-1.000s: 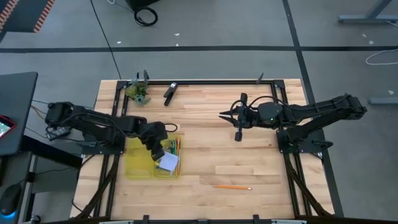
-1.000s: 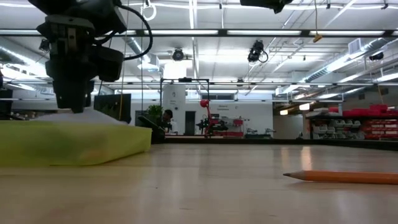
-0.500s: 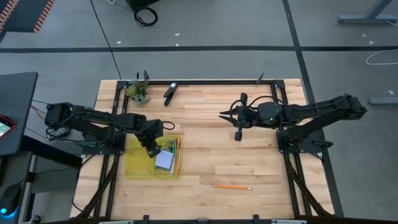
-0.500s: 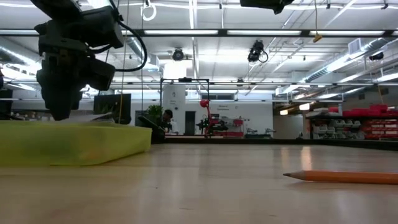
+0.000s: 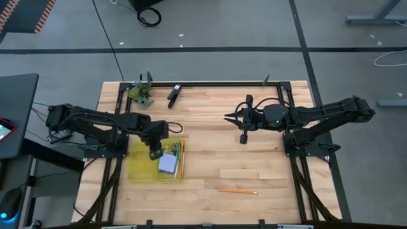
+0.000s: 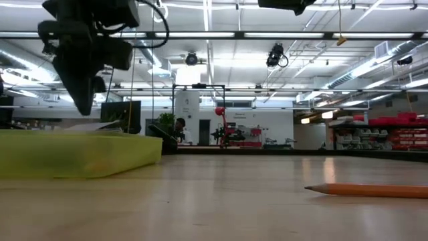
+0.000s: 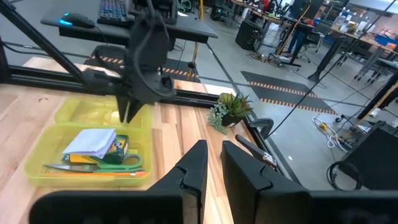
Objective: Pack school essentials
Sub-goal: Put the orange pencil into the yellow pencil box
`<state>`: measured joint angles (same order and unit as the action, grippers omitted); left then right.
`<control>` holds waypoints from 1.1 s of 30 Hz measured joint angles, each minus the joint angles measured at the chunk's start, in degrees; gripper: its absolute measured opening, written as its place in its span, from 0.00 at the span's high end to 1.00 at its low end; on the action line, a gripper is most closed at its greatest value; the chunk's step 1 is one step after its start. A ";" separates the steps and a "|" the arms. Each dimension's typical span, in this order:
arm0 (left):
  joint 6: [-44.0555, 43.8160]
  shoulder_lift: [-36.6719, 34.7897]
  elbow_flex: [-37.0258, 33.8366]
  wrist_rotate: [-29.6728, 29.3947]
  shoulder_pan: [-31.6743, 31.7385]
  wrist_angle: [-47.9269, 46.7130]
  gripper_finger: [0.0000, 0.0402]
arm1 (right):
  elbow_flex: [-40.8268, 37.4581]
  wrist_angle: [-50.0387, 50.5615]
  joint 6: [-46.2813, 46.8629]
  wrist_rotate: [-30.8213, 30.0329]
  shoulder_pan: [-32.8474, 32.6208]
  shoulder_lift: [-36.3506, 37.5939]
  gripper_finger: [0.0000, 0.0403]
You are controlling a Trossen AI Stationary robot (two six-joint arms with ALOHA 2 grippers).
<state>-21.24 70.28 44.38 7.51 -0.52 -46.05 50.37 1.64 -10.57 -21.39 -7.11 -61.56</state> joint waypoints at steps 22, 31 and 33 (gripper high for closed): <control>0.23 1.05 -6.99 -3.89 -8.65 14.85 0.95 | 0.00 0.38 0.15 0.00 0.00 0.00 0.86; -1.70 0.82 -6.42 -3.89 -8.65 12.11 0.98 | 0.00 0.38 0.29 0.00 0.00 0.00 0.86; -1.64 0.43 -5.34 -4.55 -8.65 11.03 0.98 | 0.00 0.38 0.35 0.00 0.00 0.00 0.86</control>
<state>-22.88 70.71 39.04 2.95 -9.17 -35.02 50.37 2.02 -10.22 -21.39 -7.11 -61.56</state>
